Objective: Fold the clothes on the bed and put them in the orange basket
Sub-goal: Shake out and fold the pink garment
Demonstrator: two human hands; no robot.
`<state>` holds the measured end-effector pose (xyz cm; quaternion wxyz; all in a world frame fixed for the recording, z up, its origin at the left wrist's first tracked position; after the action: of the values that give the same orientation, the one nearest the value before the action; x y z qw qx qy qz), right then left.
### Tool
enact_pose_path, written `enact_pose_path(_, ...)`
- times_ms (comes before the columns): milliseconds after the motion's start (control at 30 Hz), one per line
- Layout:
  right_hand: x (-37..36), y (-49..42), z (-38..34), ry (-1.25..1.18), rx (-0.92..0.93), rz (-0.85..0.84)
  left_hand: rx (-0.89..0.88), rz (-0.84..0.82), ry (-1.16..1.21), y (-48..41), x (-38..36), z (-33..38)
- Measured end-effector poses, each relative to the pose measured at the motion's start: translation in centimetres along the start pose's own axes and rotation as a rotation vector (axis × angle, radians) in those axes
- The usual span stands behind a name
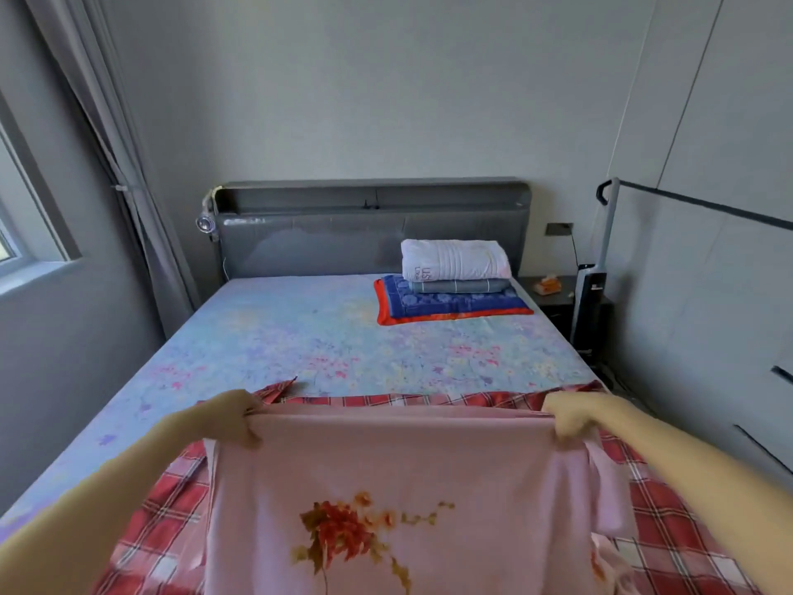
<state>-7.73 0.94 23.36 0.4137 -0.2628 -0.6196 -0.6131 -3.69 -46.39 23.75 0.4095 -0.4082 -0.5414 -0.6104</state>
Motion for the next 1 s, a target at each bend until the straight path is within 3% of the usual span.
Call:
enact_pose_path(67,-1.9,-3.3,-0.7,0.077,-0.098,0.077,-0.012,-0.055,-0.124,-3.0,-1.9,0.1)
enact_pose_path(167,-1.2,-7.5,-2.1,0.072,-0.212,0.224,0.054,0.002,-0.184,-8.1,-2.0,-0.2)
enact_pose_path(233,2.9,-10.0,-2.4,-0.001,-0.248,0.353,0.125,0.085,-0.180,-11.6,0.9,-0.4)
enact_pose_path(300,11.3,-11.6,-0.9,-0.125,-0.303,0.534,0.156,0.236,-0.175,-14.7,7.3,-0.2)
enact_pose_path(367,22.9,-11.1,1.6,-0.205,-0.320,0.888,0.121,0.565,-0.106,-16.2,17.7,0.4)
enact_pose_path(500,43.9,-0.9,6.1,-0.401,-0.253,1.858,0.066,1.619,0.102,-10.7,40.0,1.5)
enact_pose_path(567,47.7,3.2,7.1,-0.329,-0.223,2.023,0.147,1.816,0.100,-7.6,44.0,1.0)
enact_pose_path(700,46.6,3.7,7.7,-0.242,-0.264,2.066,0.190,1.704,-0.055,-7.6,41.5,-1.2)
enact_pose_path(767,43.1,2.7,6.4,-0.321,-0.074,1.959,0.181,1.623,-0.097,-8.1,38.1,-2.1)
enact_pose_path(800,40.8,2.2,5.7,-0.237,-0.043,1.901,0.153,1.579,-0.094,-8.2,36.0,-2.5)
enact_pose_path(900,33.8,0.3,6.0,0.060,-0.090,1.594,0.085,1.426,-0.078,-7.7,29.1,-3.5)
enact_pose_path(967,28.0,-0.9,6.6,0.086,-0.139,1.303,0.057,1.341,-0.060,-7.1,23.9,-4.0)
enact_pose_path(1000,25.4,-1.2,6.8,0.093,-0.151,1.240,0.033,1.314,-0.047,-6.8,21.5,-4.1)
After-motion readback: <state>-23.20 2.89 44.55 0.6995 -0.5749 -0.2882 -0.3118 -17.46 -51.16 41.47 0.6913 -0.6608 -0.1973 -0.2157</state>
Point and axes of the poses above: each hand's wrist, its own y-axis away from the middle knuckle, its own x-axis out of the back of the hand, z = x × y, the point moved 2 cm from there along -y, towards the middle knuckle, and after that the axes turned 2 degrees about -x, right-handed, at the moved point
